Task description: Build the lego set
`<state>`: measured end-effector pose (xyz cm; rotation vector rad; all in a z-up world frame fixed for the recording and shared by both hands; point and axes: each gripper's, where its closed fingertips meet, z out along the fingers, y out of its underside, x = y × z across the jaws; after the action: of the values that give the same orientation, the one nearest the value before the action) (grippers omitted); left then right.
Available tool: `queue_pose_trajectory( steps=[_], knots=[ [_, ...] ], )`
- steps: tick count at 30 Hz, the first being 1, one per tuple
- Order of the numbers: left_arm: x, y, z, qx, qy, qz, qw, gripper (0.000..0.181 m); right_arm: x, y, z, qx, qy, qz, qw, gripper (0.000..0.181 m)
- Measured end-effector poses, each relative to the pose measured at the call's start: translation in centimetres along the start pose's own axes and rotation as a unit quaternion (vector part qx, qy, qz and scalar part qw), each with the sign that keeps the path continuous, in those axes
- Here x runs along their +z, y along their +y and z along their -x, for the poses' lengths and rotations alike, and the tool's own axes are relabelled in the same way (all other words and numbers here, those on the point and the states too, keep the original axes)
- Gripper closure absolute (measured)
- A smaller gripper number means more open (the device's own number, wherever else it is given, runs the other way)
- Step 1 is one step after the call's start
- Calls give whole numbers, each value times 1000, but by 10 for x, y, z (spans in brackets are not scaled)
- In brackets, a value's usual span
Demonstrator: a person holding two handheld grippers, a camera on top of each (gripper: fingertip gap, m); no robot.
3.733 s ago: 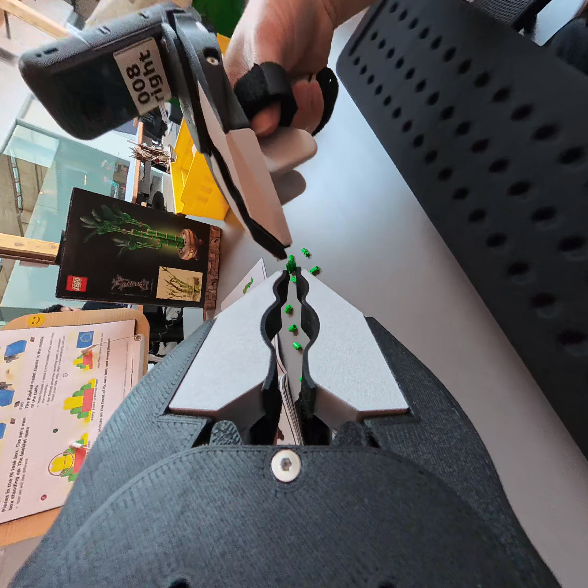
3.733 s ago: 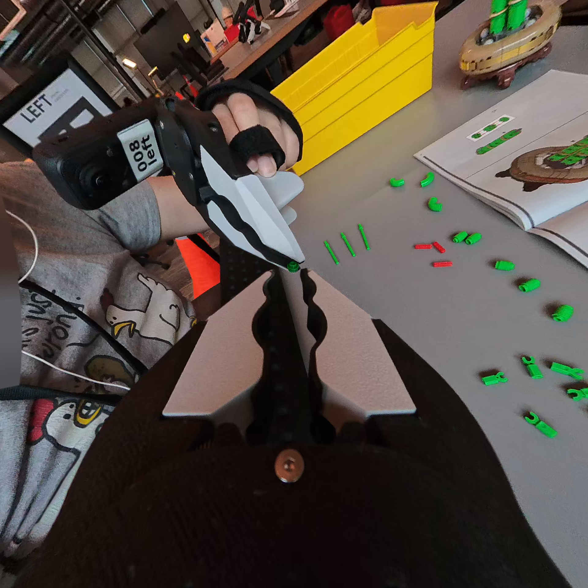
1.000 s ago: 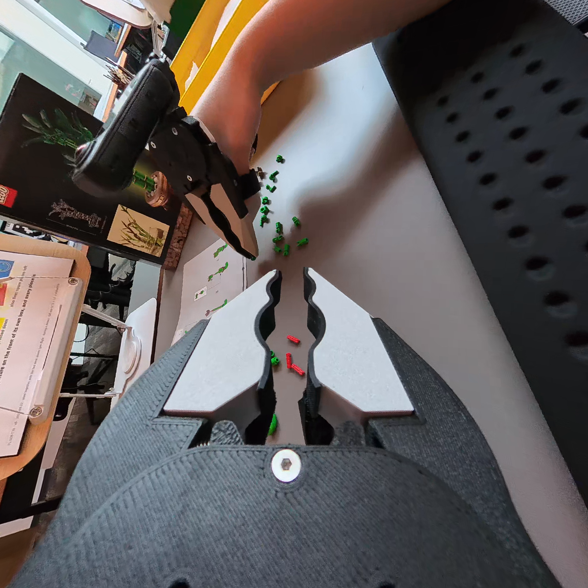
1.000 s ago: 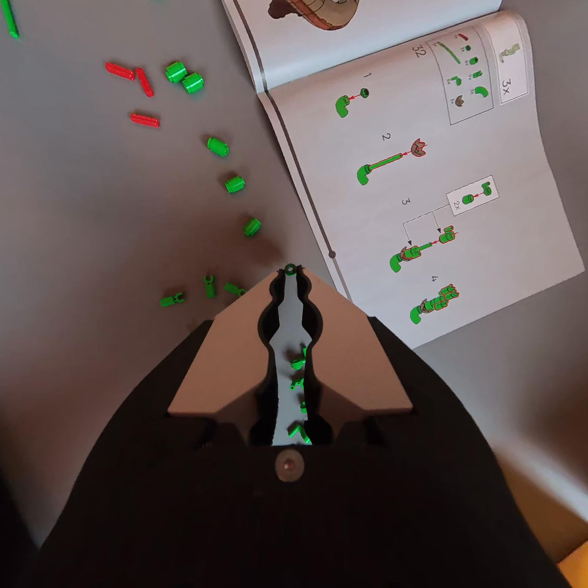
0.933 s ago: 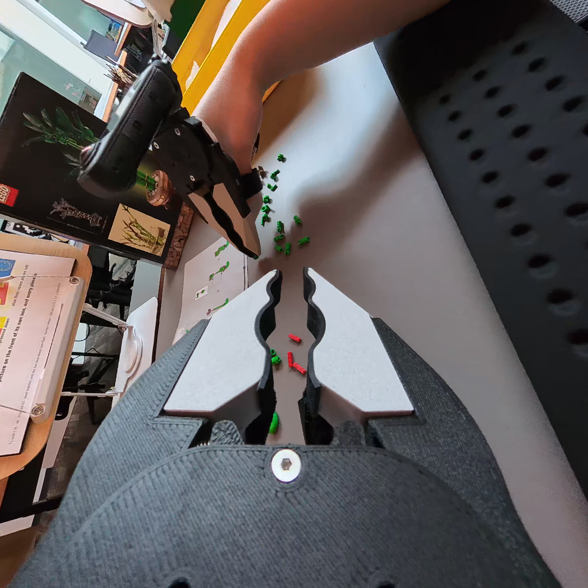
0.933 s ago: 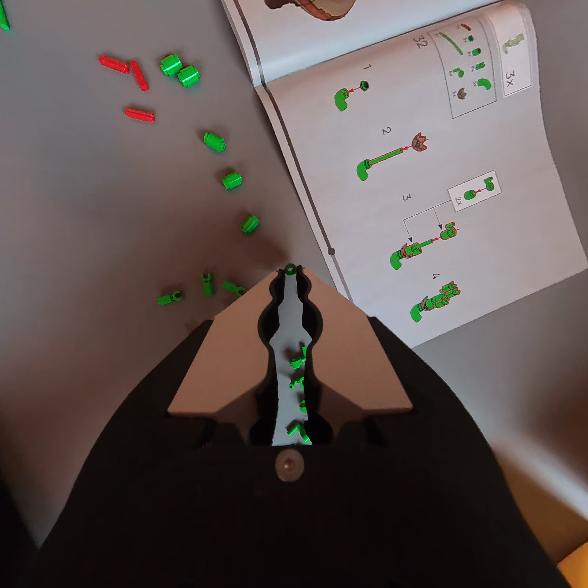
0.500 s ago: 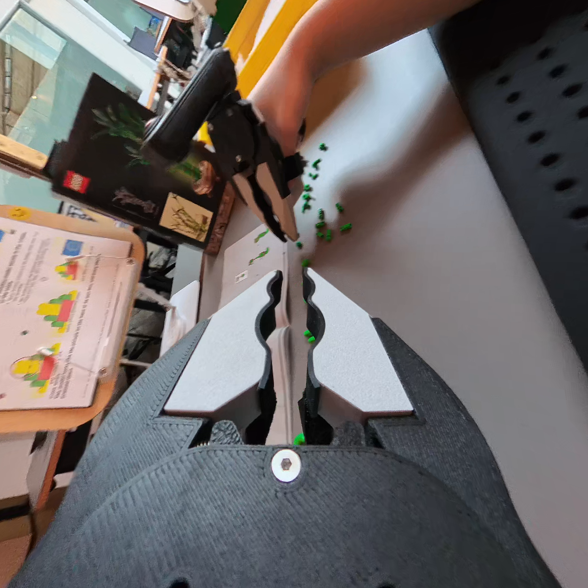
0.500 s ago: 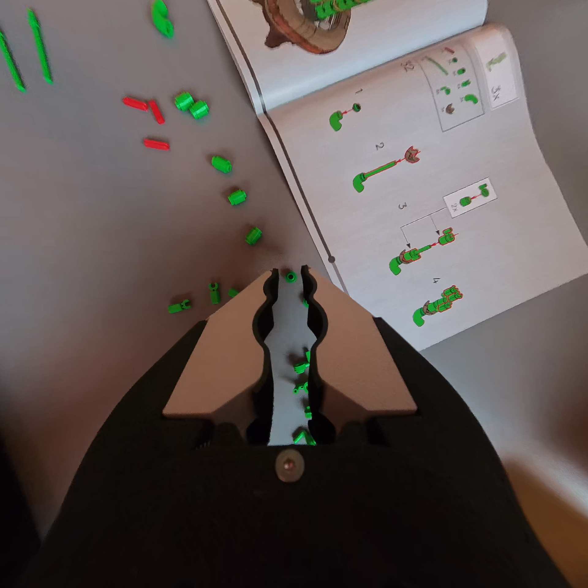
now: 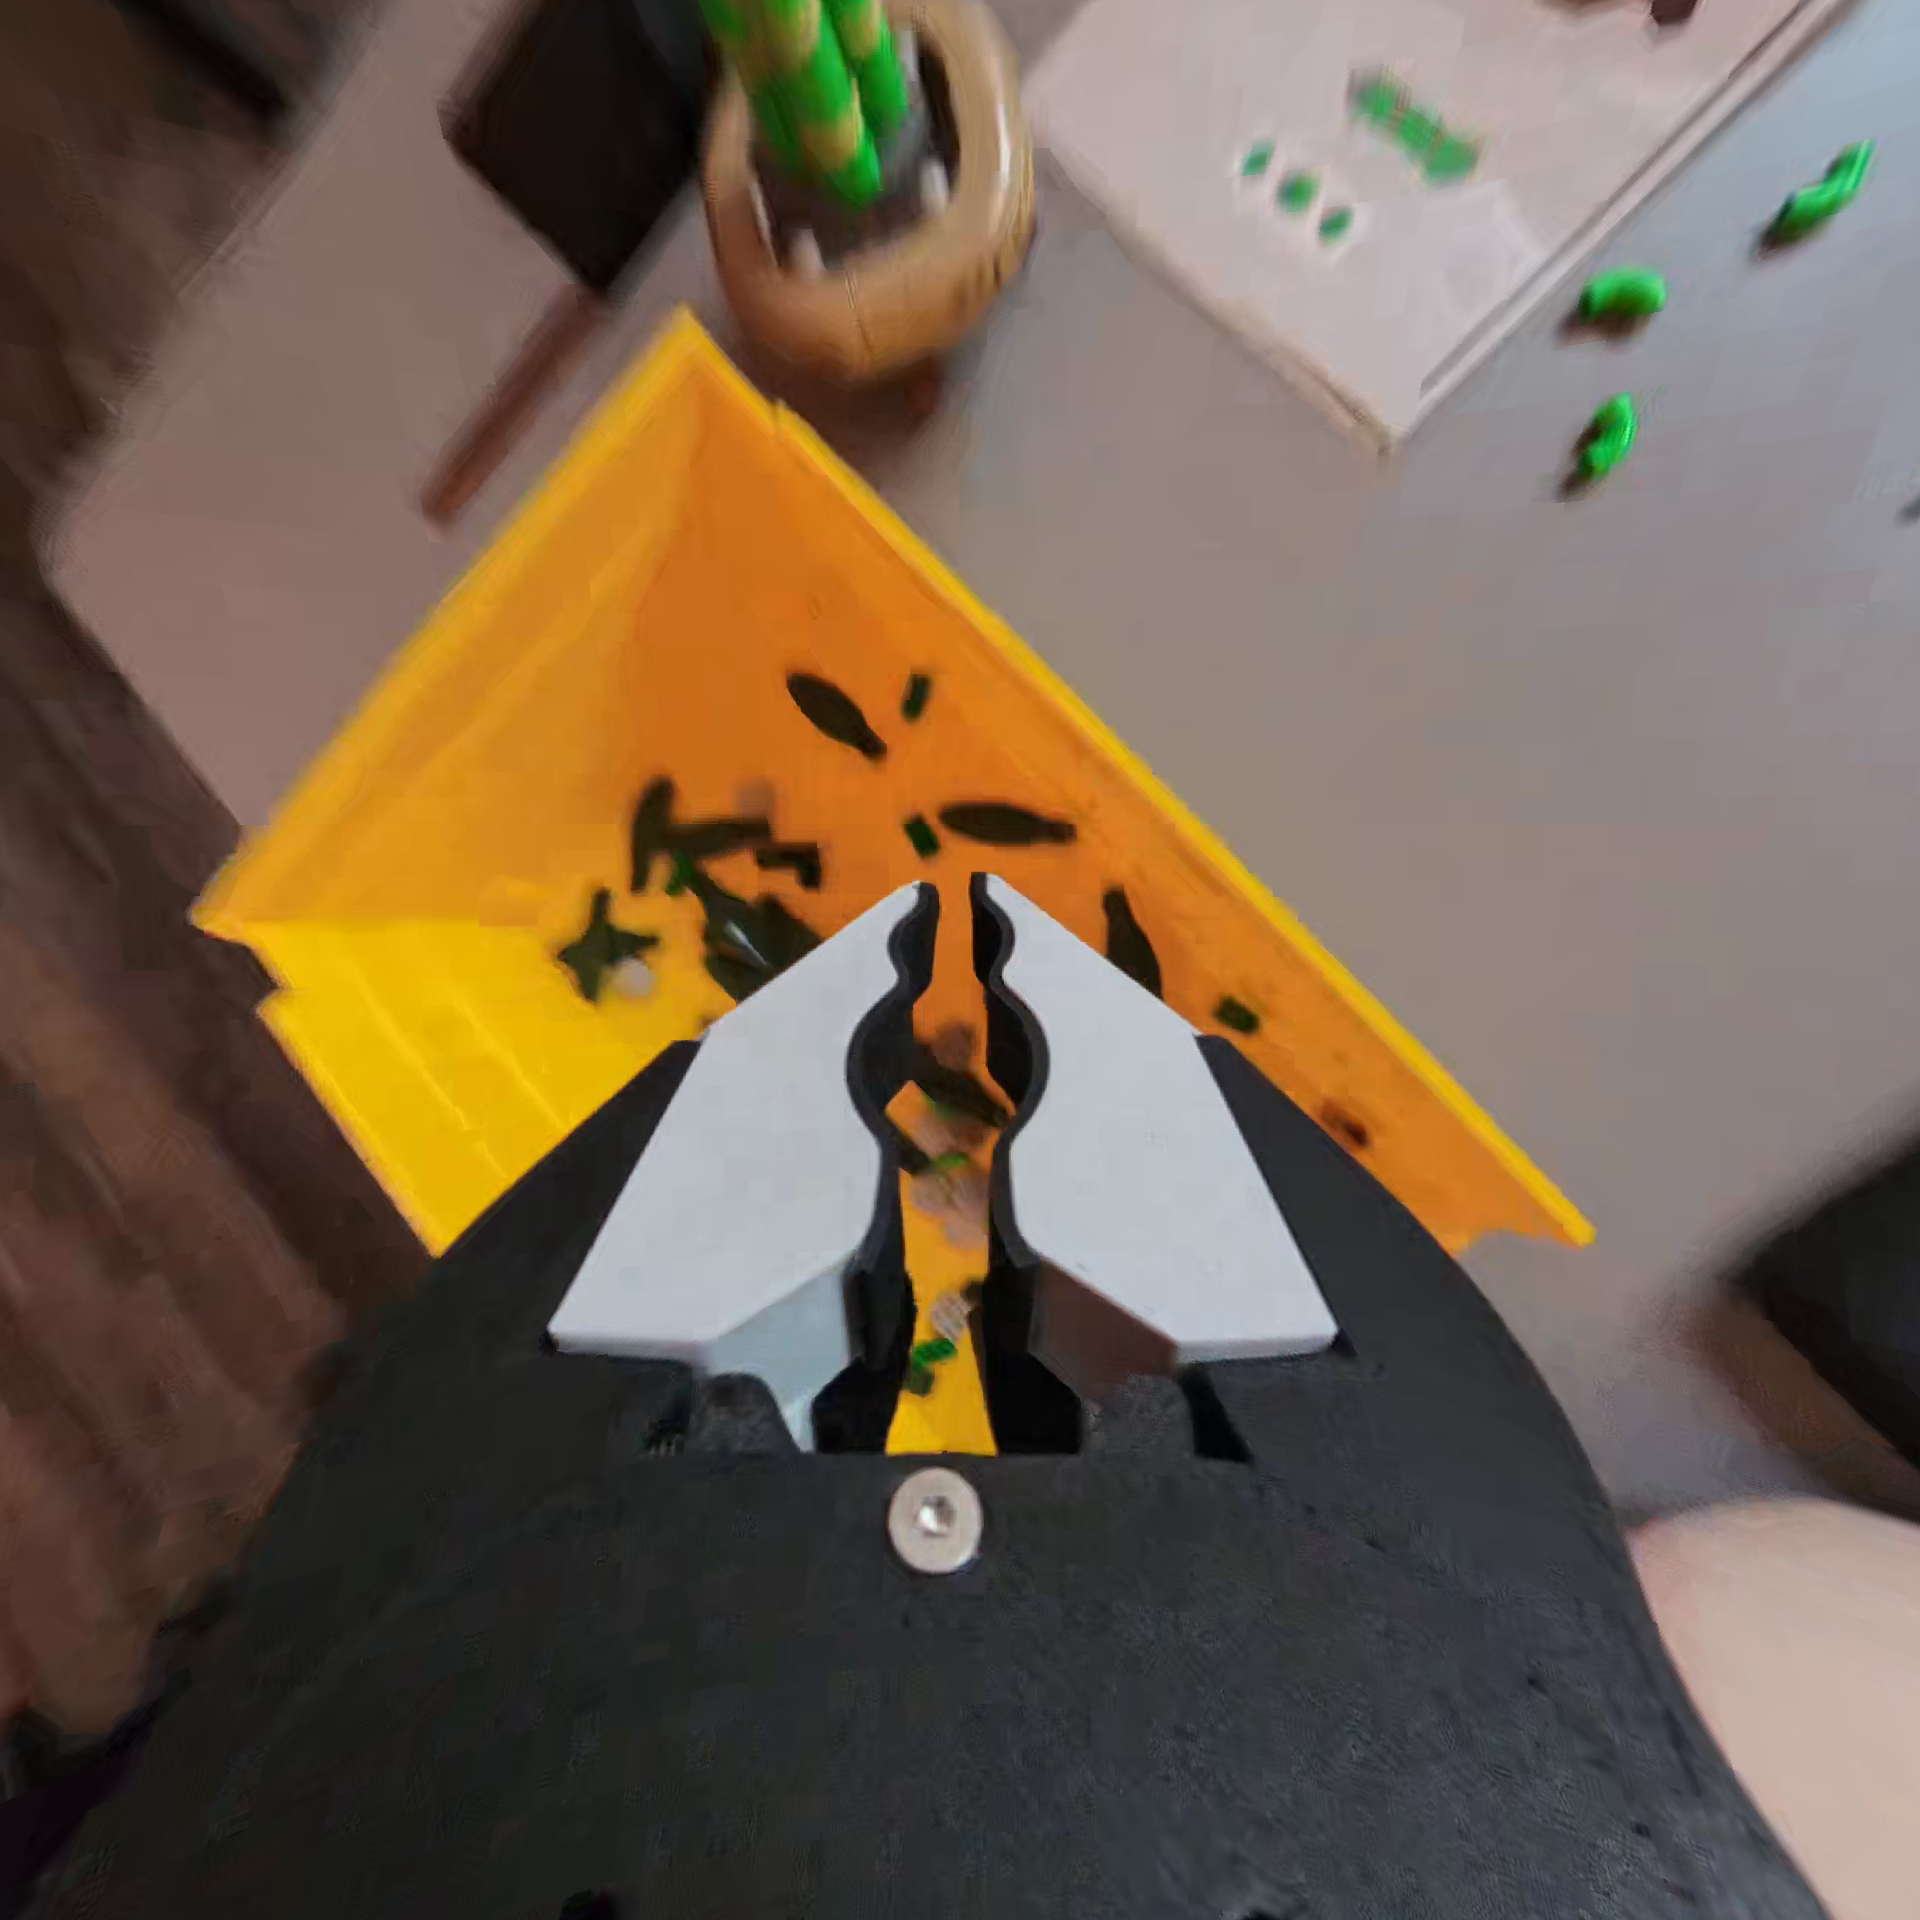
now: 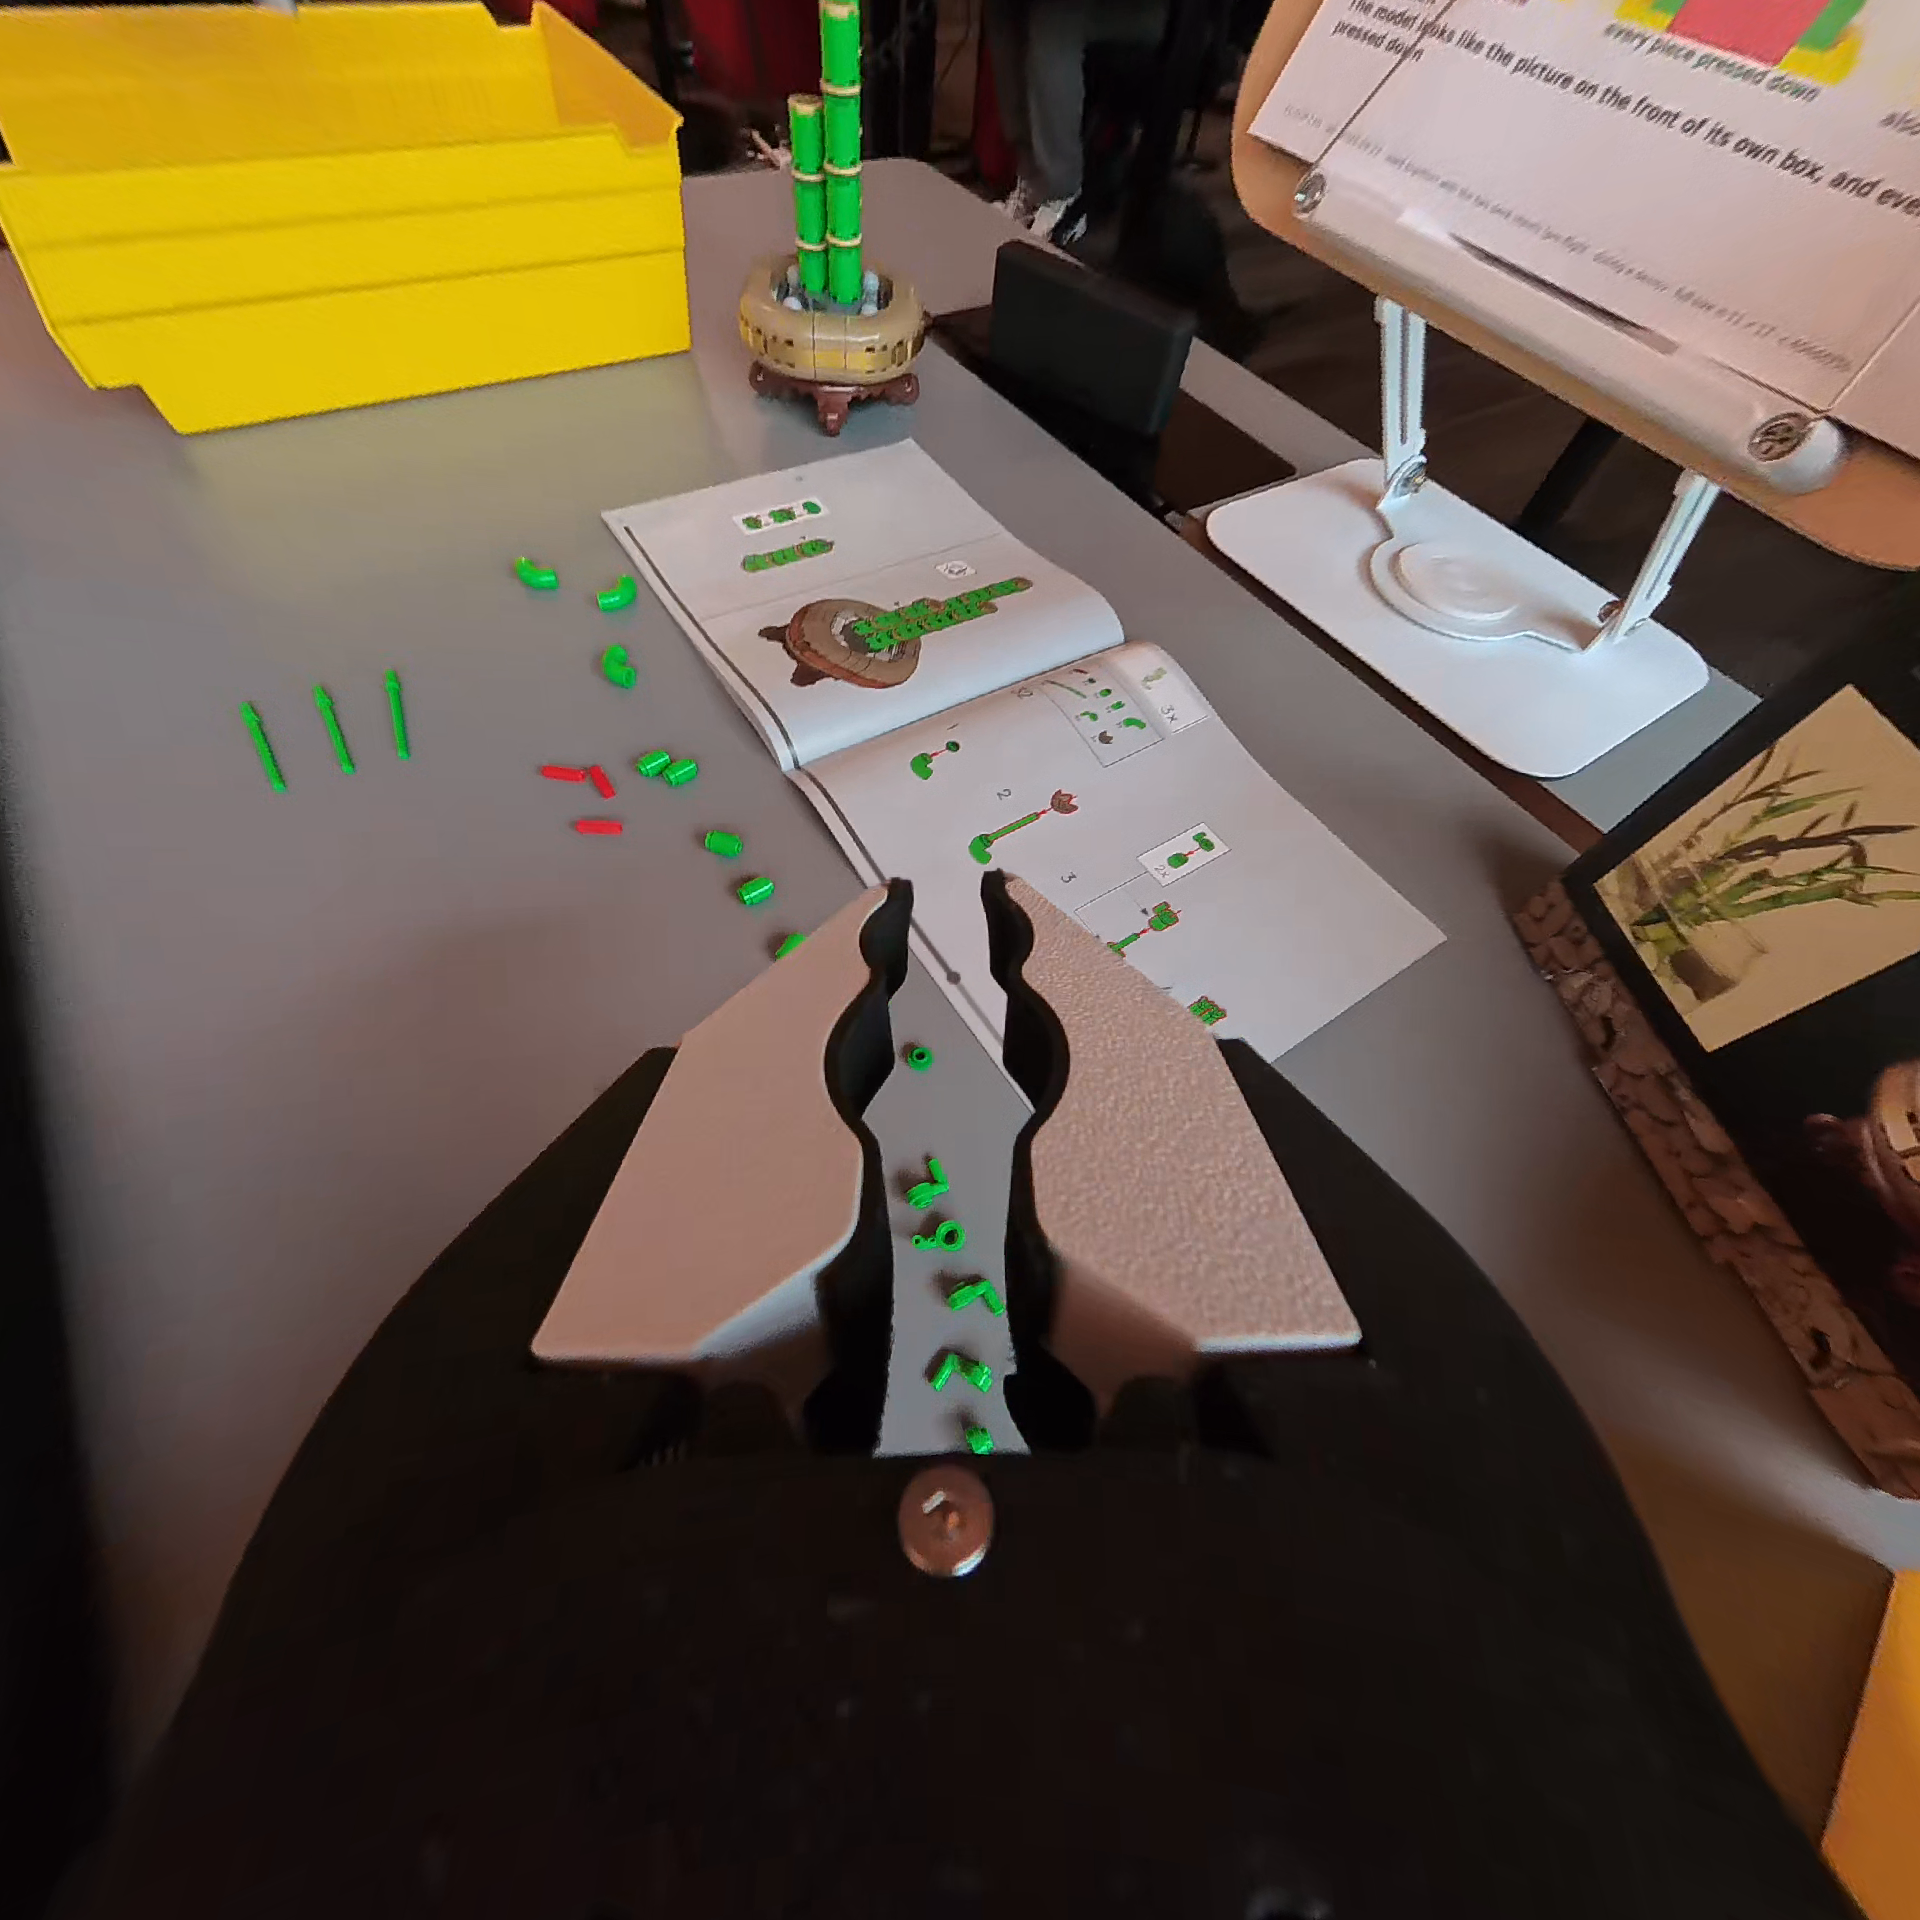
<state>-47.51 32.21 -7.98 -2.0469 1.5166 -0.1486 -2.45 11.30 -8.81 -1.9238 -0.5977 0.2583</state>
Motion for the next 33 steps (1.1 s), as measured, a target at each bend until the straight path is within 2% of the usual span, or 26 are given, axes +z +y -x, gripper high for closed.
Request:
queue_pose_trajectory(
  steps=[1, 3, 5, 8, 16, 21, 26, 33],
  knots=[
    [8, 18, -4, -29, 43, 27, 998, 177, -1, -2, -2, 4, 2, -4, 1000, 167],
    [20, 47, -18, -72, 126, 82, 986, 173, -2, -4, -6, 13, 7, -9, 1000, 167],
    [31, 69, -26, -89, 167, 132, 973, 171, -2, -5, -8, 23, 9, -12, 1000, 167],
    [42, 75, -39, -60, 215, 129, 966, 175, -3, -9, -3, 33, 6, -14, 999, 167],
    [53, 81, -41, -66, 221, 155, 960, 171, -2, -25, 16, 4, 10, -27, 1000, 167],
    [67, 93, -42, -40, 205, 209, 955, 174, -5, -23, 13, 16, 12, -30, 999, 167],
    [71, 83, -48, -36, 225, 193, 954, 173, -7, -19, 10, 15, 16, -22, 1000, 167],
    [76, 88, -49, -31, 225, 213, 950, 172, -7, -14, 13, 12, 10, -10, 1000, 167]
  ],
)
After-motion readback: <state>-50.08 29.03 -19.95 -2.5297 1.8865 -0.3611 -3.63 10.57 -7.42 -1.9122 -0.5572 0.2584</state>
